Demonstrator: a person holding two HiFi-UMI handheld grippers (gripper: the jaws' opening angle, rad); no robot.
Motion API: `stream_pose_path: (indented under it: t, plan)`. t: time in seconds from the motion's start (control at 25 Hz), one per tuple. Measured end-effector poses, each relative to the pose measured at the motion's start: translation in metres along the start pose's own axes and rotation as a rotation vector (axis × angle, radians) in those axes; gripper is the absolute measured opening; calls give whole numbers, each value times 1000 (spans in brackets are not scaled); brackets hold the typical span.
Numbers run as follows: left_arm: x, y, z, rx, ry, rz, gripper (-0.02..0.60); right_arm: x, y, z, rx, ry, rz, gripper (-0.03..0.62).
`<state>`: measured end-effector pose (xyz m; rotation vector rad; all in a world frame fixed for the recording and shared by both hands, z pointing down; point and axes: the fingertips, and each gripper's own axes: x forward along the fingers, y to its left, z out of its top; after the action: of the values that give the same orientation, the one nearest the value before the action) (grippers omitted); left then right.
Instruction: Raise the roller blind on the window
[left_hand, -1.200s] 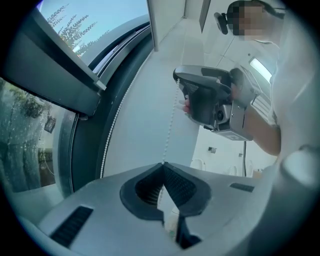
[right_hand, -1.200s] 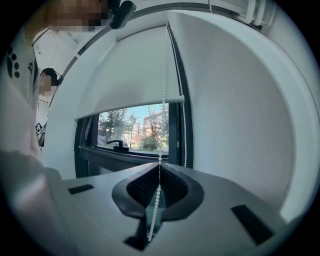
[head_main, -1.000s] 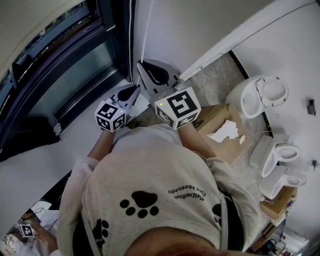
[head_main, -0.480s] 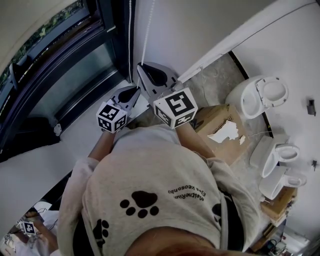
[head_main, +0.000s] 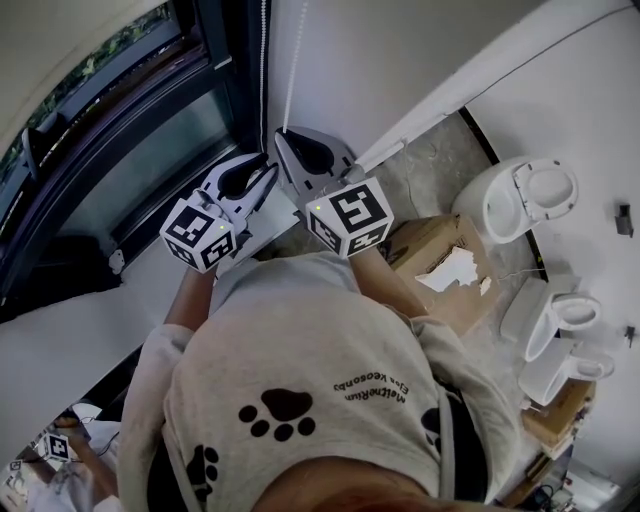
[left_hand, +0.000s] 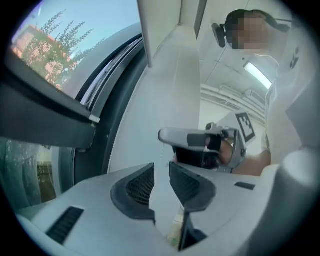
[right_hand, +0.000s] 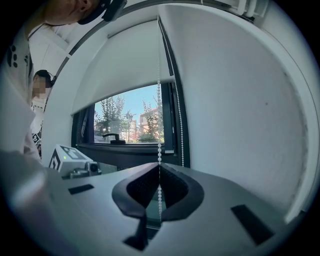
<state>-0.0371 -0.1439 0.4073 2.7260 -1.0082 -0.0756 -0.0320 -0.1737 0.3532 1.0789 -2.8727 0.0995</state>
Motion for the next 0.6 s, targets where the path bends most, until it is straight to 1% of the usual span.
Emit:
stream_pose_path:
  t: [0.08, 0.24, 0.36, 0.52, 0.6]
  plan:
    - [-2, -3, 25, 32, -24, -4, 91, 0, 0, 0, 2, -3, -1, 9]
    - [-3, -7, 67, 60, -57, -18, 91, 0, 1, 1, 3, -9, 0, 9]
    - [-1, -10, 97, 112, -67, -28, 91, 1, 2, 1, 1, -12, 2, 9]
    - [1, -18, 145, 173, -107, -57, 91, 1, 4, 1, 0, -16, -1, 9]
    - [4, -21, 165, 208, -110, -65, 91, 2, 5, 2, 2, -17, 0, 9]
